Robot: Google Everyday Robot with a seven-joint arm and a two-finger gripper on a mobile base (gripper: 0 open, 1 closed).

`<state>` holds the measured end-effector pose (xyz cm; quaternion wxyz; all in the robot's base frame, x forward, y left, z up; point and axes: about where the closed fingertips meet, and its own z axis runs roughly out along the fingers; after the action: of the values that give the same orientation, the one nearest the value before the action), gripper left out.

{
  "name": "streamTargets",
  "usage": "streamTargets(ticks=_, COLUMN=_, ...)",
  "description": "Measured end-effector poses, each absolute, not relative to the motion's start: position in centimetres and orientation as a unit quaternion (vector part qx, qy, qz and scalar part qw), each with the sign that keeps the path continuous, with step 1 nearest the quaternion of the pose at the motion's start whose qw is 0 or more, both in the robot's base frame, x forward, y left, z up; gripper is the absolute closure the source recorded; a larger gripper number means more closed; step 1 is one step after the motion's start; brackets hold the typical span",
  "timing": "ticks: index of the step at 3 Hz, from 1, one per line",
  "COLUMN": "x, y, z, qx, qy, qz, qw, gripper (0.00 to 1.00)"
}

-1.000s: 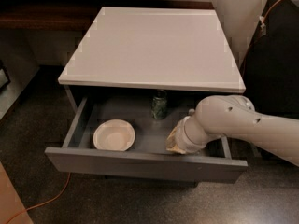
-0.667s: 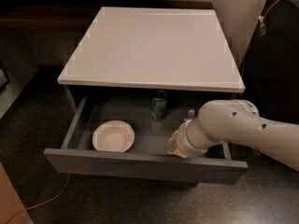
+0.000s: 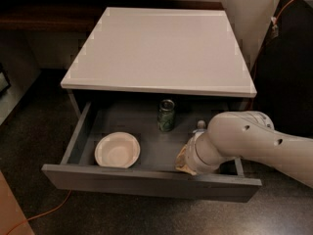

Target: Pick blue plastic bottle from top drawer and place on counter

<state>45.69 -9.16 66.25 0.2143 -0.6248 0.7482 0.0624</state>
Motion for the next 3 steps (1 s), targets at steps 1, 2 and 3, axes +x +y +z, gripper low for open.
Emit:
streamTargets(ticks=1, x=44.8, y=-9.1, z=66.1, qx=-0.624, qy=0.751, qz=0.067, qw=0.206, gripper=1.0)
streamTargets(ticks=2, x=43.8, y=-9.0, z=66.0, qx=-0.621, qy=0.754, qz=0.071, qw=0.202, gripper=1.0)
streamTargets(ticks=3, x=42.6, y=-8.9, z=65.8, qx=-0.616, qy=0.758, qz=0.077, qw=0.199, gripper=1.0)
